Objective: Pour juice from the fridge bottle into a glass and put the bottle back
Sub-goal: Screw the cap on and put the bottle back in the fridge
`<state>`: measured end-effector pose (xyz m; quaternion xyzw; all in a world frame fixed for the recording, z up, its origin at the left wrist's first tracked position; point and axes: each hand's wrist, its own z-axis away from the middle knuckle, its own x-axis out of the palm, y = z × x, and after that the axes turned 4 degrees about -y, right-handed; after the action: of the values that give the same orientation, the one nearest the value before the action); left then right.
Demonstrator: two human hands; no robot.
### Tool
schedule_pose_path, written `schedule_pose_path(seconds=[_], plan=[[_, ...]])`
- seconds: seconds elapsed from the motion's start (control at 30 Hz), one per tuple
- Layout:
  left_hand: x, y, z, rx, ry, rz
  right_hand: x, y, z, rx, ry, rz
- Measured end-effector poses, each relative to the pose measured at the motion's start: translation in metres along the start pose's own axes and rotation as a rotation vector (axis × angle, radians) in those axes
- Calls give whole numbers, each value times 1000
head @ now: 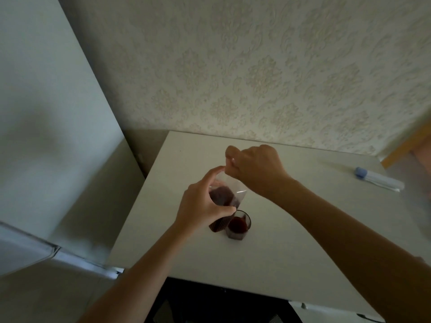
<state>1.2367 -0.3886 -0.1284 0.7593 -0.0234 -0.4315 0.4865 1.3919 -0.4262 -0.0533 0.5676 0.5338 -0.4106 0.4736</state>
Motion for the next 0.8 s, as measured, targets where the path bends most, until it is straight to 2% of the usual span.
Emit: schedule_pose_path(seconds=[0.07,0.13,0.2,0.3,0.37,0.43,0.53,0.6,0.7,0.8], plan=[[0,2,3,7,32,-24,0,-1,-1,27,-43,-9],[-4,1,3,12,28,-13,-8,1,0,-16,-75,-153],[-11,0,3,8,-11,25,-16,6,1,-129,-91,-246],[-17,1,1,-19,-57,75,-19,10,2,-243,-72,-216],[-16,3,3,10,-37,42,-16,6,2,-196,-52,-217],[-11,4,5,32,32,21,-14,-5,1,-62,-28,-230],[-6,6,7,45,123,-45,-11,-15,-1,133,0,-113],[-9,7,6,57,128,-57,-14,-14,-2,156,15,-114],[-19,10,4,43,20,28,-25,-4,-1,-61,42,-251],[-26,10,4,29,-81,94,-31,3,-1,-263,43,-220]])
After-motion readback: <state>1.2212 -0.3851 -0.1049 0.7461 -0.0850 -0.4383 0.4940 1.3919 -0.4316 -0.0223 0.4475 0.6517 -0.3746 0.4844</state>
